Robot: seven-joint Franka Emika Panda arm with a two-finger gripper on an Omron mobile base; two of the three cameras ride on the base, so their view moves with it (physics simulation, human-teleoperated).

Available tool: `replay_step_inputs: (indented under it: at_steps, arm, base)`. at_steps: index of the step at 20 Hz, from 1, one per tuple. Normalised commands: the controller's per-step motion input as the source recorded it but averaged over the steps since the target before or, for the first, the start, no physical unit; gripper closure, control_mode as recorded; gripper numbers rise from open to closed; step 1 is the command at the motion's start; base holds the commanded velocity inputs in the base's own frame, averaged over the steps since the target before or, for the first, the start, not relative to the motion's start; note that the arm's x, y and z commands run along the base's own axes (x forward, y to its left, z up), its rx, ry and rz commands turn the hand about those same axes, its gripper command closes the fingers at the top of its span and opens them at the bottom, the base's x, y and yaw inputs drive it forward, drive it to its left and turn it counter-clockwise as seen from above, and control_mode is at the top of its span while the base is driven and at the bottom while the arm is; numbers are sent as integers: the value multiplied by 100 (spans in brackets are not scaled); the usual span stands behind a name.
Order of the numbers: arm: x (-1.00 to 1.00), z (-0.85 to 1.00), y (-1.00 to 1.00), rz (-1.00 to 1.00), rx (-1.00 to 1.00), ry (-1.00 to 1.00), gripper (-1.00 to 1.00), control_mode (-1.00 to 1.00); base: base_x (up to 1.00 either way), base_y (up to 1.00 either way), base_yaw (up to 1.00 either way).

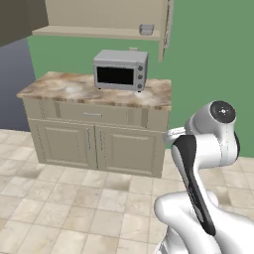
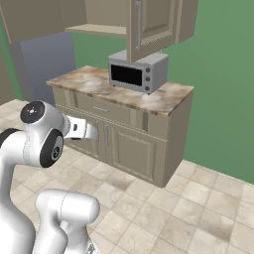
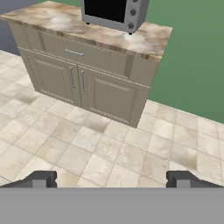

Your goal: Retrieve the tupperware and aluminum foil from the cabinet and place them on the dining counter near the plate with tomato and avocado to prepare for storing leftovers.

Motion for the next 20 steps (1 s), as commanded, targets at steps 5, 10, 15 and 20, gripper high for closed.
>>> replay_step_inputs:
  at_steps: [5, 10, 15, 20]
  arm:
    - [0, 0, 0, 0, 0, 0, -100, 100]
    - [0, 0, 0, 0, 0, 0, -100, 100]
    - [0, 0, 0, 0, 0, 0, -100, 100]
    - [0, 0, 0, 0, 0, 0, -100, 100]
  base:
    - [100, 66, -23]
    - [100, 66, -24]
    - [90, 29, -27]
    - [73, 1, -31]
